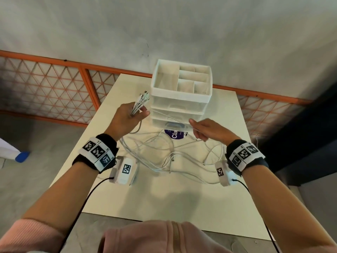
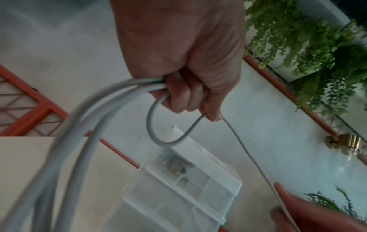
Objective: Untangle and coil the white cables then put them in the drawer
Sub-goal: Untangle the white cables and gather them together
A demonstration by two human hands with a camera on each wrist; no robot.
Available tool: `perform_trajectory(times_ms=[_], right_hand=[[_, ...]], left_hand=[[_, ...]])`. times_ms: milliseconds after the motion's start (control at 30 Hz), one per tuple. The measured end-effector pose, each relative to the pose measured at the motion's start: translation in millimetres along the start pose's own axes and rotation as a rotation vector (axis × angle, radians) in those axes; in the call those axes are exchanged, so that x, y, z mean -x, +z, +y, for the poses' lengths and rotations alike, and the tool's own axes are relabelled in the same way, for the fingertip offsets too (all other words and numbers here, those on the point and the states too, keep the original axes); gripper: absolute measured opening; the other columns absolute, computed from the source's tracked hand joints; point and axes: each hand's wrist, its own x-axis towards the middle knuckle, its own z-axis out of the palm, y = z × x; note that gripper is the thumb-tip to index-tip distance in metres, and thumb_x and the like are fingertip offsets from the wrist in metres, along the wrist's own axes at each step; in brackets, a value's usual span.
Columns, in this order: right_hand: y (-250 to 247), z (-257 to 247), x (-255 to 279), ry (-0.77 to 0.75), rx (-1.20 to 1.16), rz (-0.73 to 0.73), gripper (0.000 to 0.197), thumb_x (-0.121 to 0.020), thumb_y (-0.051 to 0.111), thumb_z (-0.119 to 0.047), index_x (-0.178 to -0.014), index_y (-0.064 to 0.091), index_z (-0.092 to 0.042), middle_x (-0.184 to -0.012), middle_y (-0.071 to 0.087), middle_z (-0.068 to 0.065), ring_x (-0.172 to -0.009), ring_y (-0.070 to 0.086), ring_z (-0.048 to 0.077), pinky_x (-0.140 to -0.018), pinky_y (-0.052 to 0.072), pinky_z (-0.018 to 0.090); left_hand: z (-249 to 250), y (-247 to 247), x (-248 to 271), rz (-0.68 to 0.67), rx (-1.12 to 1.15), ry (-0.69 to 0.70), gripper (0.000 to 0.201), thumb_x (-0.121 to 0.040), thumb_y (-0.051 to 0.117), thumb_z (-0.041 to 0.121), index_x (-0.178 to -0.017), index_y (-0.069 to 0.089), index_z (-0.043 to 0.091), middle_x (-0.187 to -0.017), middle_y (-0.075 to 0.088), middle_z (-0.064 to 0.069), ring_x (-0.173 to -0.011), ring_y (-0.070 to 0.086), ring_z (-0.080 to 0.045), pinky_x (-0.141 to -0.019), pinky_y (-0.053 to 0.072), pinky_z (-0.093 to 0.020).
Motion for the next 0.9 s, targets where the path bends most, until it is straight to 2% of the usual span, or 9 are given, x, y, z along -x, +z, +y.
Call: perform_trajectory(times_ms=[133,267,367,467,600,667,700,800,900], right_hand=[[-4,43,0,0.099,-0.066,-0.016,0.060,-0.098,0.037,-0.048,-0.056,0.051,-0.007,-0.052,0.055,0.004,-0.067,0.069,0.010,-0.097,0.038,0.030],[-19,42,4,-0.002,-0.147,0.158,0.043,-0.096,0.049,-0.035,-0.060,0.053,-0.011,-0.059,0.051,-0.001,-0.055,0.051,0.009,-0.073,0.043,0.026],[-26,15,-1,-0.073,0.041,0.186,0.038,-0.092,0.056,-0.037,-0.063,0.064,-0.015,-0.067,0.061,-0.002,-0.061,0.052,0.008,-0.062,0.041,0.019],[-22,-12,-6,-0.125,0.153,0.137,0.034,-0.091,0.060,-0.034,-0.069,0.070,-0.010,-0.051,0.057,-0.013,-0.049,0.049,-0.002,-0.053,0.034,0.011],[-7,-44,-14,-0.238,0.136,0.108,0.036,-0.093,0.056,-0.035,-0.073,0.072,-0.009,-0.055,0.056,-0.009,-0.050,0.048,-0.004,-0.053,0.033,0.010],[-2,-57,-17,-0.282,0.077,0.115,0.038,-0.094,0.053,-0.036,-0.073,0.070,-0.010,-0.065,0.062,0.001,-0.057,0.050,0.001,-0.059,0.035,0.013],[-3,-60,-18,-0.290,0.045,0.130,0.038,-0.095,0.053,-0.037,-0.072,0.069,-0.011,-0.066,0.061,0.001,-0.058,0.049,0.004,-0.059,0.036,0.015],[-15,-50,-15,-0.246,-0.009,0.184,0.038,-0.092,0.055,-0.041,-0.070,0.064,-0.011,-0.062,0.056,-0.011,-0.055,0.047,-0.001,-0.059,0.037,0.010],[-21,-28,-6,-0.181,-0.077,0.152,0.036,-0.091,0.059,-0.038,-0.072,0.059,-0.008,-0.064,0.058,-0.009,-0.056,0.049,-0.004,-0.060,0.037,0.009]], left_hand=[[-25,-18,-4,0.133,0.014,-0.068,0.014,-0.085,0.069,0.023,-0.075,0.060,0.021,-0.055,0.042,0.001,-0.044,0.036,-0.007,-0.051,0.029,-0.028],[-44,-23,-6,0.000,-0.161,-0.174,0.013,-0.074,0.079,0.016,-0.079,0.068,0.012,-0.054,0.040,-0.002,-0.042,0.037,-0.008,-0.056,0.027,-0.028],[-40,-8,-6,-0.086,-0.170,-0.247,0.034,-0.068,0.084,0.018,-0.095,0.066,0.008,-0.050,0.038,0.004,-0.044,0.034,-0.008,-0.053,0.028,-0.023],[-18,11,-2,-0.113,-0.045,-0.175,0.026,-0.075,0.079,0.021,-0.097,0.069,0.012,-0.035,0.037,0.011,-0.037,0.034,-0.004,-0.047,0.026,-0.015],[24,32,11,-0.279,0.106,-0.103,0.021,-0.086,0.066,0.009,-0.107,0.066,0.004,-0.032,0.046,0.016,-0.033,0.042,0.003,-0.042,0.029,-0.003],[32,41,15,-0.340,0.136,-0.089,0.006,-0.087,0.065,0.005,-0.091,0.068,0.006,-0.031,0.046,0.015,-0.030,0.040,0.003,-0.039,0.028,-0.003],[34,42,17,-0.342,0.145,-0.081,0.004,-0.087,0.064,0.005,-0.086,0.068,0.006,-0.031,0.046,0.016,-0.030,0.040,0.004,-0.039,0.028,-0.003],[27,32,17,-0.267,0.141,-0.034,0.009,-0.092,0.057,0.005,-0.094,0.066,0.004,-0.036,0.051,0.021,-0.035,0.045,0.008,-0.042,0.031,-0.002],[18,19,12,-0.159,0.160,-0.037,0.015,-0.094,0.056,0.011,-0.088,0.066,0.001,-0.036,0.046,0.019,-0.034,0.041,0.003,-0.040,0.028,-0.004]])
